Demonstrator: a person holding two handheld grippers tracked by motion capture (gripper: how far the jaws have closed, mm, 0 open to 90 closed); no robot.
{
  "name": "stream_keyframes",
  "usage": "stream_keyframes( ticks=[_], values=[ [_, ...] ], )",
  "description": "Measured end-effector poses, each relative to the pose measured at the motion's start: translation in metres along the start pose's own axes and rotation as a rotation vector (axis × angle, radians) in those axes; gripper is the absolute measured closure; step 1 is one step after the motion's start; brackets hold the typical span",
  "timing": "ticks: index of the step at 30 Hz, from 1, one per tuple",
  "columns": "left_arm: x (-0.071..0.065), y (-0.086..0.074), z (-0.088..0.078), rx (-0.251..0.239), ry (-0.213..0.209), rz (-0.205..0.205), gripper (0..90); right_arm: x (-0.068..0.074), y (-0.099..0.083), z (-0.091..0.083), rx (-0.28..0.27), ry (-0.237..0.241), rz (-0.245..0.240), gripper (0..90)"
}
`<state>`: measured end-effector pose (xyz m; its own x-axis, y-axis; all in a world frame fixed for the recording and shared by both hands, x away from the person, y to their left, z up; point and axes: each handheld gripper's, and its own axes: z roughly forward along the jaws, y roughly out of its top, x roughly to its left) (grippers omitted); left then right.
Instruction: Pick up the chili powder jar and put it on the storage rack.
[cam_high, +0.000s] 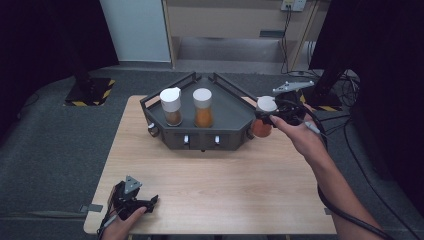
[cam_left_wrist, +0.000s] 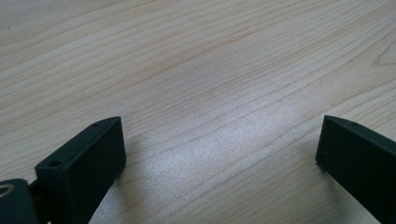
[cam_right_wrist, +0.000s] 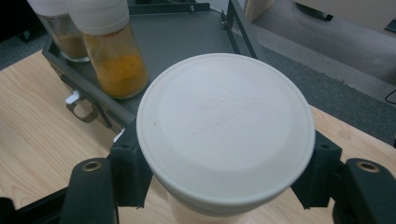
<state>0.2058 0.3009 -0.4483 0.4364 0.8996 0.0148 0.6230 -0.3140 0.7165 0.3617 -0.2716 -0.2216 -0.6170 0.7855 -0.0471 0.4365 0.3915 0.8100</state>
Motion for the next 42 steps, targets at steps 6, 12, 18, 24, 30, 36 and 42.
stream_keyframes(
  ticks=[6,12,18,24,30,36,42],
  values=[
    [0.0,0.0,0.0,0.0,0.001,0.0,0.0,0.003,0.013,0.009,-0.003,0.012,-0.017,34.2],
    [0.0,0.0,0.0,0.0,0.0,0.0,0.0,0.004,0.022,0.014,-0.015,0.019,-0.021,34.2],
    [0.0,0.0,0.0,0.0,0.0,0.0,0.0,0.002,0.027,0.019,-0.013,0.018,-0.01,34.2],
    [0.0,0.0,0.0,0.001,0.001,0.002,0.1,0.002,0.032,0.023,-0.013,0.014,-0.01,34.2],
    [0.0,0.0,0.0,-0.001,0.001,0.001,0.0,0.002,0.04,0.027,-0.014,0.012,-0.015,34.2],
    [0.0,0.0,0.0,0.001,0.002,0.003,0.0,0.003,0.049,0.031,-0.017,0.011,-0.017,34.2],
    [0.0,0.0,0.0,0.002,0.001,0.002,0.0,0.005,0.057,0.036,-0.011,0.012,-0.028,34.2]
  ],
)
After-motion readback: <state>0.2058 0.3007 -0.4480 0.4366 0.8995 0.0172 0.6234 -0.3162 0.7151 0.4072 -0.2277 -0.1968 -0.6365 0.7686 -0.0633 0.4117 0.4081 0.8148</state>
